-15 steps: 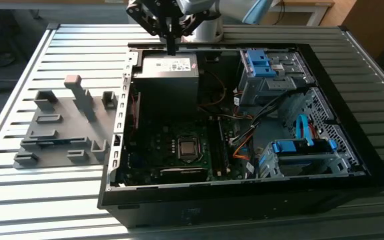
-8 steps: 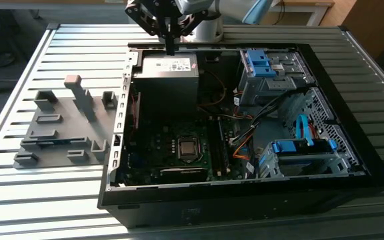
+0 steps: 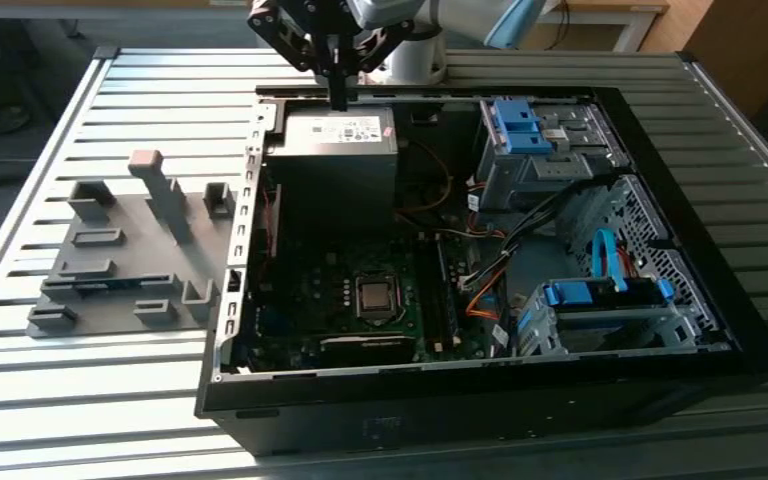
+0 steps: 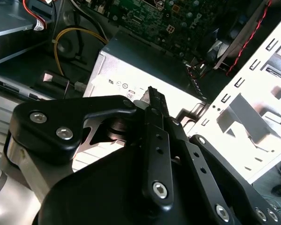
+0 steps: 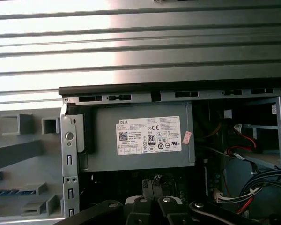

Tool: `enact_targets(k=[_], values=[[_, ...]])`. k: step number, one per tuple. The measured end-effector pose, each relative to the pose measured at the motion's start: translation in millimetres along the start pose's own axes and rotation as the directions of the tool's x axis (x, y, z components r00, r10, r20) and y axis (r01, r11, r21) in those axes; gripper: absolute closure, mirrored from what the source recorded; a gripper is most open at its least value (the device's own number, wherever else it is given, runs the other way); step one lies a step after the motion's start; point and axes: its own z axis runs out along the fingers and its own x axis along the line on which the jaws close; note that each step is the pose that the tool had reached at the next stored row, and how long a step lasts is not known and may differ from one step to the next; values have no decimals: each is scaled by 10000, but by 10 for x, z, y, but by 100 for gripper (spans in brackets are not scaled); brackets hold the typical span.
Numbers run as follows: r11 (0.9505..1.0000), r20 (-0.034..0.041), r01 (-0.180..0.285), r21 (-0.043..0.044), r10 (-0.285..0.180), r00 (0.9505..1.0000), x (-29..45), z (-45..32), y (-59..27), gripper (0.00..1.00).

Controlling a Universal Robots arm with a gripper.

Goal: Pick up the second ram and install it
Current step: 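Reach for the second ram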

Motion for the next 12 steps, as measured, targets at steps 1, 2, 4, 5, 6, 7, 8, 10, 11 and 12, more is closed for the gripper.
enact_targets(k=[1, 2, 4, 5, 6, 7, 8, 10, 11, 12], values=[[10000, 0, 0, 0, 0, 10000, 2, 0, 0, 89], [10000, 0, 0, 1, 0, 10000, 5, 0, 0, 89], [10000, 0, 0, 1, 0, 10000, 13, 0, -1, 89], [10000, -1, 0, 1, 0, 10000, 20, 0, -1, 89], [10000, -1, 0, 1, 0, 10000, 21, 0, -2, 89], [10000, 0, 0, 0, 0, 10000, 23, 1, -2, 89], [10000, -1, -1, 1, 1, 10000, 26, 0, -2, 89], [10000, 0, 0, 0, 0, 10000, 30, 1, -2, 89], [10000, 0, -1, 0, 1, 10000, 33, 1, -3, 89], [10000, -1, -1, 1, 1, 10000, 35, 1, -3, 89]])
